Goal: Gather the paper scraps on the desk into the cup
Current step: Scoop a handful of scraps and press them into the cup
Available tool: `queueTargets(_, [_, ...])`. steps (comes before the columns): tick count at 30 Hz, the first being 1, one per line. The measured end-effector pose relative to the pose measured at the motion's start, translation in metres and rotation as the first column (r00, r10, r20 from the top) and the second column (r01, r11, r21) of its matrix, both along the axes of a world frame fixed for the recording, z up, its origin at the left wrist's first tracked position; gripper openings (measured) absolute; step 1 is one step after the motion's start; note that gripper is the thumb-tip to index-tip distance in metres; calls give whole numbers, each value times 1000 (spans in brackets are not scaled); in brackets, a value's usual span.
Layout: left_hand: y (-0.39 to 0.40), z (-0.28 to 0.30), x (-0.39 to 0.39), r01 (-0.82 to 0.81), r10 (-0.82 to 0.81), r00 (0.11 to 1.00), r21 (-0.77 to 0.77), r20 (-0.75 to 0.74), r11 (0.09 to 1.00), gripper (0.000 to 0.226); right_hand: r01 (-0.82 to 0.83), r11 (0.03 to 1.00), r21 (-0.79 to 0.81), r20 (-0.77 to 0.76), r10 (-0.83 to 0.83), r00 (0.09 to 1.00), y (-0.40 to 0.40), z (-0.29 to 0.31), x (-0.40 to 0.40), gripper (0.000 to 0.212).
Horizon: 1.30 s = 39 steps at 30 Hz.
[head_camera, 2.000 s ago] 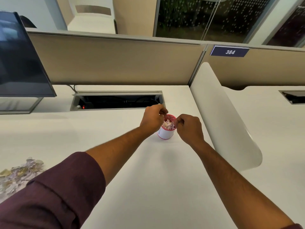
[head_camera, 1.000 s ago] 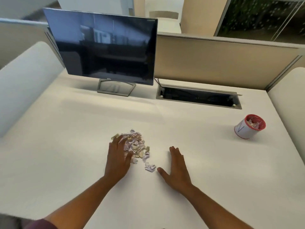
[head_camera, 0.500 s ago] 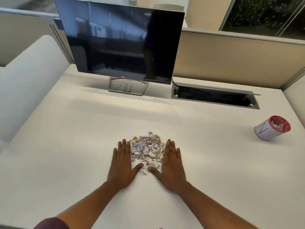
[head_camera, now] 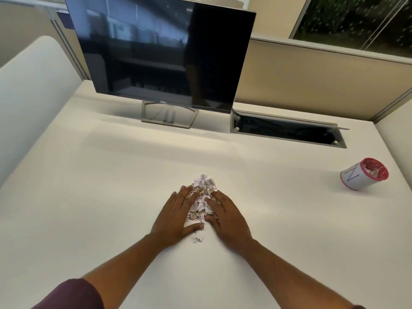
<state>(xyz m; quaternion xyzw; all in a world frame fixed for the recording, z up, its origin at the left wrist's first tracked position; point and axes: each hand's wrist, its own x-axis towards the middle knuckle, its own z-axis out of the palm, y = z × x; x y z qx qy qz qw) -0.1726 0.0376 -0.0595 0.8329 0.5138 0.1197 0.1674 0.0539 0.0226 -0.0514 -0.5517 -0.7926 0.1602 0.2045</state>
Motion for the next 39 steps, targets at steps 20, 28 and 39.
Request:
queueTargets(20, [-17,26,26,-431,516,609,-295,602,853,60,308,851,-425,-481,-500,720,6,44,7,50])
queueTargets(28, [-16,66,62,-463,721,183,-589,668,663,17,28,584,-811,-570,-801,183,-1,64,15,15])
queueTargets(39, [-21,88,136,-159,742,-48,-739,668,655,19,101,727,-679,-697,-681,225,-17,95,-7,26])
